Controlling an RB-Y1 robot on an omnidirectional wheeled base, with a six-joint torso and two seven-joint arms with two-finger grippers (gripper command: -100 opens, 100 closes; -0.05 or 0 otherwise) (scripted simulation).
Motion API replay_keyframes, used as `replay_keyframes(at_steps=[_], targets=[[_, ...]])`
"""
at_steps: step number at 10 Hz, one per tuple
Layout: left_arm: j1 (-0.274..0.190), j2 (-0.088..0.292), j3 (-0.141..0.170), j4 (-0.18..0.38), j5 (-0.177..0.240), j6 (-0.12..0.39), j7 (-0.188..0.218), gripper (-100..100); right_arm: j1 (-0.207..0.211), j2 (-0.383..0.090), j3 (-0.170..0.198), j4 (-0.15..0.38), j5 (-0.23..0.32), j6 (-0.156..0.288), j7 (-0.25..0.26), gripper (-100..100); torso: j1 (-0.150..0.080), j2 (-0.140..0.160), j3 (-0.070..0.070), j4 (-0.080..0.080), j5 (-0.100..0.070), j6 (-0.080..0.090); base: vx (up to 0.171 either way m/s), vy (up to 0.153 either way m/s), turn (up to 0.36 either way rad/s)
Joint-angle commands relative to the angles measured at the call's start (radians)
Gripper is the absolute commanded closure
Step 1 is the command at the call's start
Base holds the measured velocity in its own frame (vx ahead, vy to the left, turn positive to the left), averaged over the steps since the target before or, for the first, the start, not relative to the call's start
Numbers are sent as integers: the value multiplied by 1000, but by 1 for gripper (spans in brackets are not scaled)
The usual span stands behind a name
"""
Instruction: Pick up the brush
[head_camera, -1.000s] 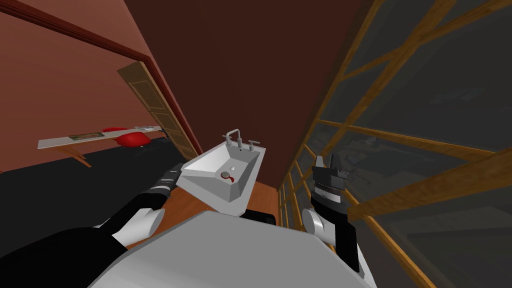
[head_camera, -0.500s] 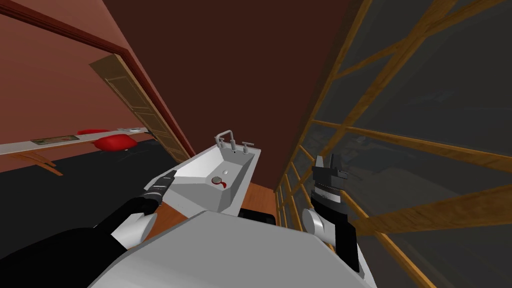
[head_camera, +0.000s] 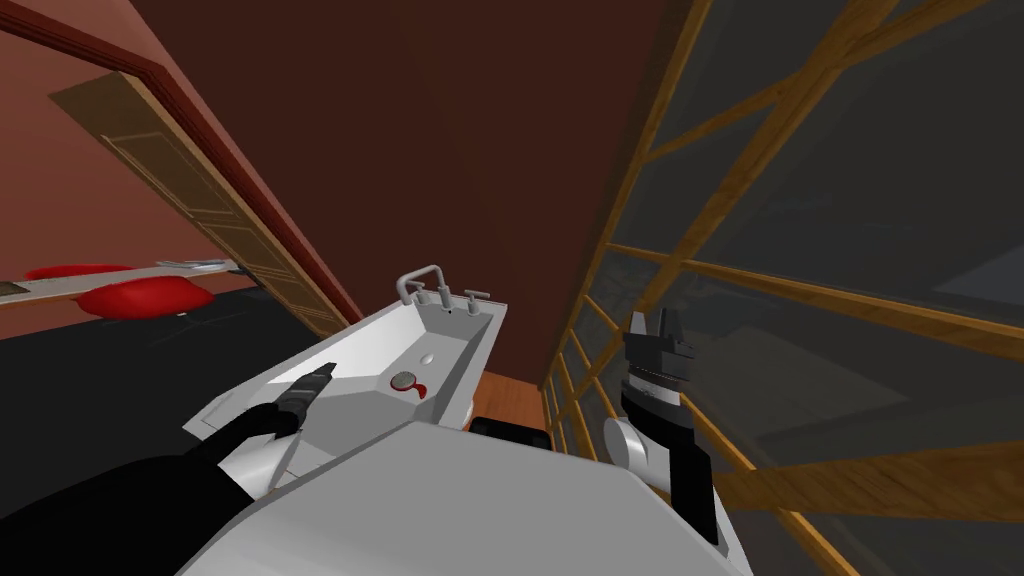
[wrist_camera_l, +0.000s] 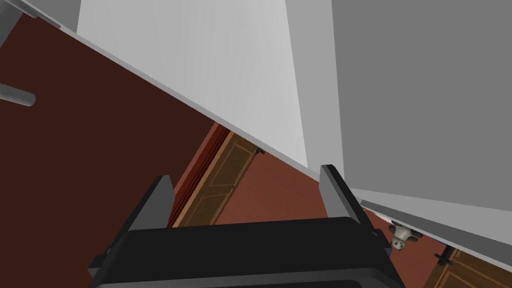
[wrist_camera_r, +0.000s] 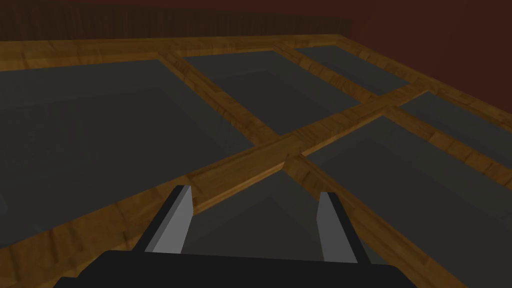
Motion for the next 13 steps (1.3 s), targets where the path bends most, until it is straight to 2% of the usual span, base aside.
replay_keyframes(at_steps=[1, 4, 7, 12, 13], targets=[[19, -7, 4, 21, -5, 50, -25, -100, 0, 0, 0, 0, 0, 0, 0, 0, 0, 0, 0, 0, 0, 0, 150, -82, -153], [26, -16, -4, 76, -18, 132, -63, -100, 1, 0, 1, 0, 0, 0, 0, 0, -7, -3, -2, -1, -1, 0, 125, -87, -160], [29, -36, -30, 139, -22, 194, -94, -100, 1, 0, 1, 0, 0, 0, 0, 0, -6, -6, -4, -1, -1, 0, 155, -57, -131], [34, -90, -100, 243, -9, 256, -120, -100, 1, 0, 1, 0, 0, 0, 0, 0, -3, 0, 0, 0, -1, 0, 83, -21, -75], [35, -81, -89, 223, -9, 254, -118, -100, 1, 0, 1, 0, 0, 0, 0, 0, -2, 2, 0, 0, 1, -1, 22, 1, -5]])
